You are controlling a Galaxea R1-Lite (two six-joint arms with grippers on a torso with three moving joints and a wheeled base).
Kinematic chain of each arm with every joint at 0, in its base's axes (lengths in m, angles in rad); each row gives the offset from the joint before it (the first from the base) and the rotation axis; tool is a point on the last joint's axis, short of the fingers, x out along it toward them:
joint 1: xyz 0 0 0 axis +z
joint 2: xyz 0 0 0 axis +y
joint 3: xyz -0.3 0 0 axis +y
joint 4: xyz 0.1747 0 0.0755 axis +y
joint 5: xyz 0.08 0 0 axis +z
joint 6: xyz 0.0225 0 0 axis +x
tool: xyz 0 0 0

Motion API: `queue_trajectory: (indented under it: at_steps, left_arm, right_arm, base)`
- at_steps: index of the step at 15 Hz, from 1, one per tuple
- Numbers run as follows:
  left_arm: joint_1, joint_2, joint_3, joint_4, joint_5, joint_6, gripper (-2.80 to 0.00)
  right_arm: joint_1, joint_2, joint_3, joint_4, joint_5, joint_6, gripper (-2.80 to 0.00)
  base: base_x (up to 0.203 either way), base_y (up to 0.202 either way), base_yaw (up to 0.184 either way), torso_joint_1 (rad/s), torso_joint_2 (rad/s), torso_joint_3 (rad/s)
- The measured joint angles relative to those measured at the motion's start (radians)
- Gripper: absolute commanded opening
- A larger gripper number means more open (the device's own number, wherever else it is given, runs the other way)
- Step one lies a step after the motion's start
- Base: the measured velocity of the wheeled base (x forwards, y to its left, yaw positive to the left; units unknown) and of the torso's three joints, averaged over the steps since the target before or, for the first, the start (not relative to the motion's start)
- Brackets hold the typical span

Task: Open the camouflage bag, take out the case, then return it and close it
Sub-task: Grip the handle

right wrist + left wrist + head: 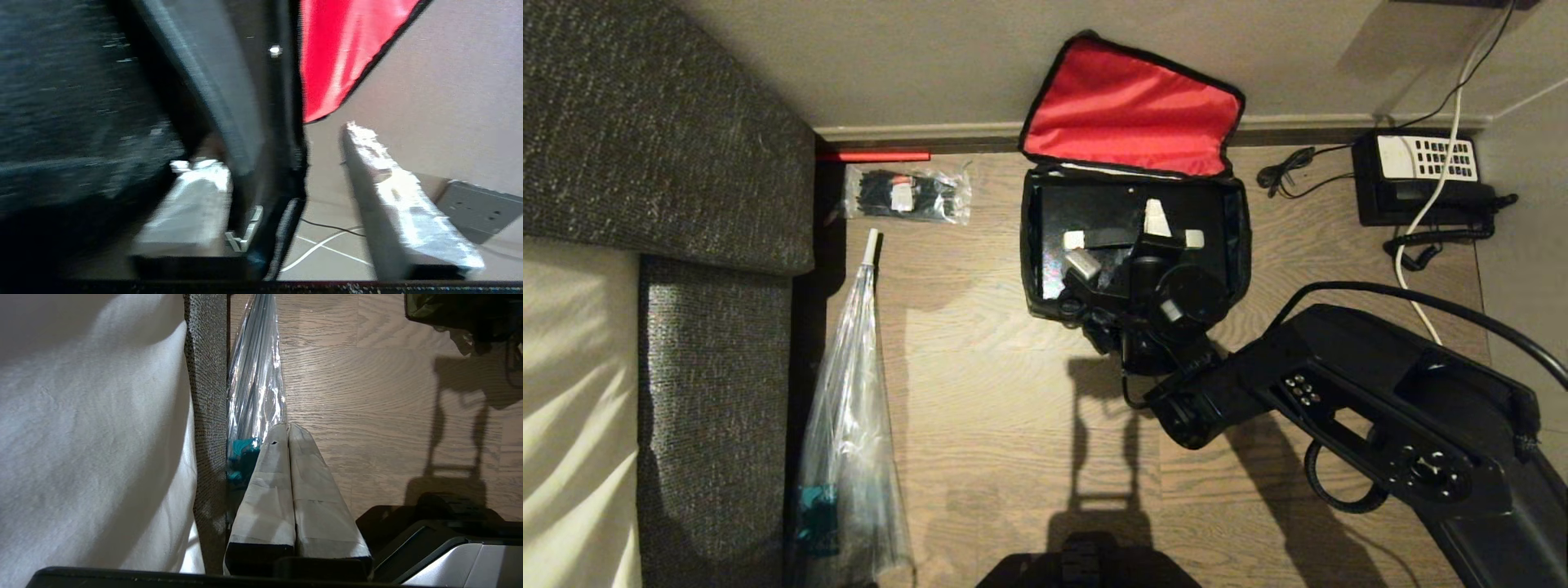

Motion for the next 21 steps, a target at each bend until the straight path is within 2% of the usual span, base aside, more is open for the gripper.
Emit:
queue_trajectory:
  at_steps: [3,14,17,21]
  left_arm:
    - [0.0,0.0,0.0,0.0,0.0,0.0,-2.8]
    - [0.0,0.0,0.0,0.0,0.0,0.0,-2.8]
    - [0.0,0.0,0.0,0.0,0.0,0.0,-2.8]
    - [0.0,0.0,0.0,0.0,0.0,0.0,-2.8]
  right_arm:
    - [0.007,0.018,-0.001,0.001,-0.008,0.032,-2.8]
    - [0.014,0.039,-0.06,0.007,-0.019,0.045,-2.8]
    - [0.015,-0.001,-0.016,0.008,-0.039,0.063,-2.8]
    - [0.071,-0.087,0.001,0.015,-0.087,0.022,-2.8]
  base:
    - [0.0,0.0,0.0,0.0,0.0,0.0]
    - [0.0,0.0,0.0,0.0,0.0,0.0]
    - [0.0,0.0,0.0,0.0,0.0,0.0]
    - [0.0,0.0,0.0,0.0,0.0,0.0]
